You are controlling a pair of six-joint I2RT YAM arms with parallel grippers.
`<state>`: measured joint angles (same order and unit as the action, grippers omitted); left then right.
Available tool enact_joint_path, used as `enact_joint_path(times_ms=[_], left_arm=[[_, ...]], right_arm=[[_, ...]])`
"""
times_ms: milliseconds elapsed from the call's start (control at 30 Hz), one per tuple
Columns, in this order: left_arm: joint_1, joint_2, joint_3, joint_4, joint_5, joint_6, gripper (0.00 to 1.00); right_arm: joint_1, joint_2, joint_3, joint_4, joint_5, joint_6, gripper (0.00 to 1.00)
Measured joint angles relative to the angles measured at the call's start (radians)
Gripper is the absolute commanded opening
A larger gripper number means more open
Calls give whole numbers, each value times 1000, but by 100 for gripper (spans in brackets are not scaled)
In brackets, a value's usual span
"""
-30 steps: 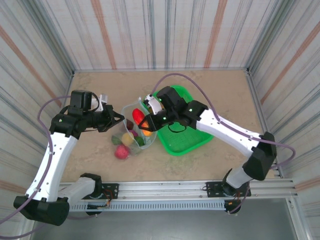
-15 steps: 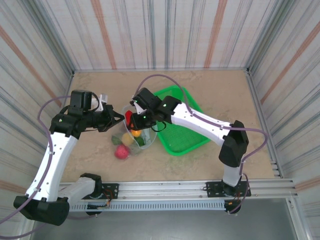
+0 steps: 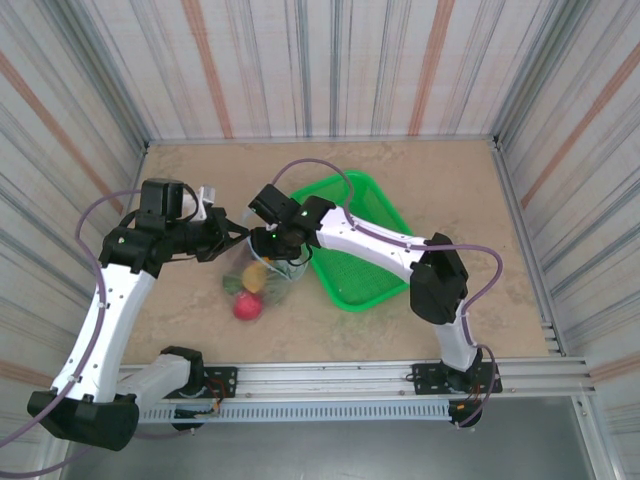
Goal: Place the food in the zip-top bag and seal the zipper
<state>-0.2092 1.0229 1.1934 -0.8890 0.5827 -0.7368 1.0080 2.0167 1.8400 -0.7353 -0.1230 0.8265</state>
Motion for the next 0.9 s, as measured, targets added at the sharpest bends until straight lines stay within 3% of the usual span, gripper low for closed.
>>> enact_joint_path(times_ms=[167, 267, 533, 733, 900], left_arm=[[0, 0, 0, 0, 0, 0, 0], [0, 0, 0, 0, 0, 0, 0], [0, 0, 0, -1, 0, 1, 0], [0, 0, 0, -6, -1, 10, 0], [0, -3, 0, -32, -13, 29, 0]], right_arm=[[0, -2, 0, 1, 12, -7, 67], [0, -19, -8, 13, 16, -32, 60], [-17, -255, -165, 84, 23, -80, 39], [-113, -434, -242, 140, 16, -120, 37], [-253, -500, -314, 168, 3, -176, 49]])
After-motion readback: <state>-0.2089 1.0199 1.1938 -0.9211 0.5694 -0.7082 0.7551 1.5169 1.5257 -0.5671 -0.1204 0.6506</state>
